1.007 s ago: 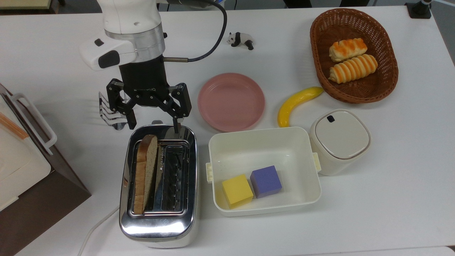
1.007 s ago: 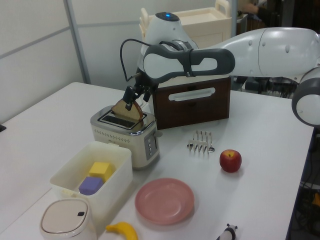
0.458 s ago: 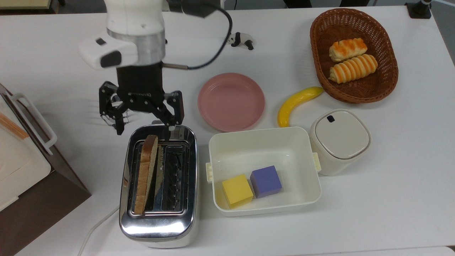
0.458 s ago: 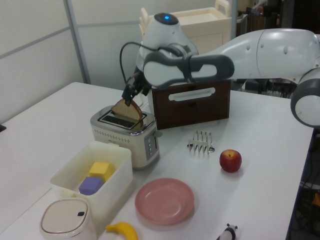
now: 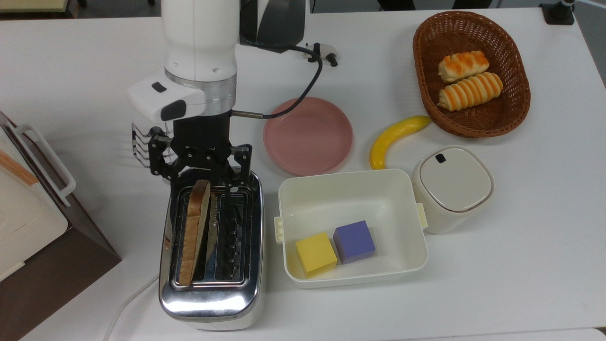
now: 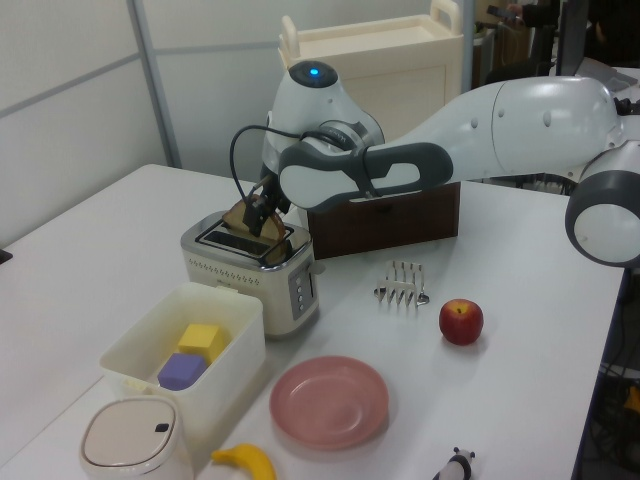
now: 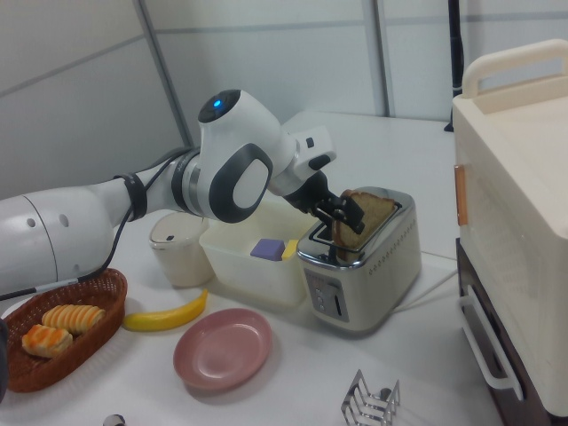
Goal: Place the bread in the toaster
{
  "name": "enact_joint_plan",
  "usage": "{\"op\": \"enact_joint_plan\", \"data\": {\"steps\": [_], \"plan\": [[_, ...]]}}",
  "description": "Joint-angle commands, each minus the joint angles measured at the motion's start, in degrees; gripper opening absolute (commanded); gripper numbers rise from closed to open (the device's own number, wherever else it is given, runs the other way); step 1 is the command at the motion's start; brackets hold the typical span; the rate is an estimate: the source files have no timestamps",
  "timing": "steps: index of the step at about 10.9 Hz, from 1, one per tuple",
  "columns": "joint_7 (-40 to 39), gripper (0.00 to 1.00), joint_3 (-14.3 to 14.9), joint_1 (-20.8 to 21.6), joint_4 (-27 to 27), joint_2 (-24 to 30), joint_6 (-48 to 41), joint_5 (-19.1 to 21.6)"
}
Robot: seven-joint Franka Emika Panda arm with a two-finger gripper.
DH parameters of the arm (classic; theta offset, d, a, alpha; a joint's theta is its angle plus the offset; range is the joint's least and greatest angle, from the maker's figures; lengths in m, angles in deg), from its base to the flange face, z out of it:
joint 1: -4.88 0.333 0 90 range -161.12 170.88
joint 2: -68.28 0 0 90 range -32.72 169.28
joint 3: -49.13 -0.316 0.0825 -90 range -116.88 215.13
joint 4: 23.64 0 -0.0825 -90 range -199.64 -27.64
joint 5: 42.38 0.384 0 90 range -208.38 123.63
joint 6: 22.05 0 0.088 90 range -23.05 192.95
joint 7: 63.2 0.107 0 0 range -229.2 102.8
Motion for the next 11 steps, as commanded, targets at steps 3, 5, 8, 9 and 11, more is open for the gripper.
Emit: {"op": "enact_joint_plan", "data": {"steps": [3,5,8,9,11], "plan": [[2.5,0.00,0.6,0.8,-0.8,0.7,1.9,-1.3],[5.2,0.00,0.5,0.8,-0.5,1.3,1.8,-1.3],[5.0,0.00,0.5,0.6,0.0,2.1,-0.7,-0.2],[4.8,0.00,0.5,0.4,1.3,2.1,-3.0,1.2],[2.6,0.00,0.6,0.4,3.8,2.1,-10.5,4.6]]}}
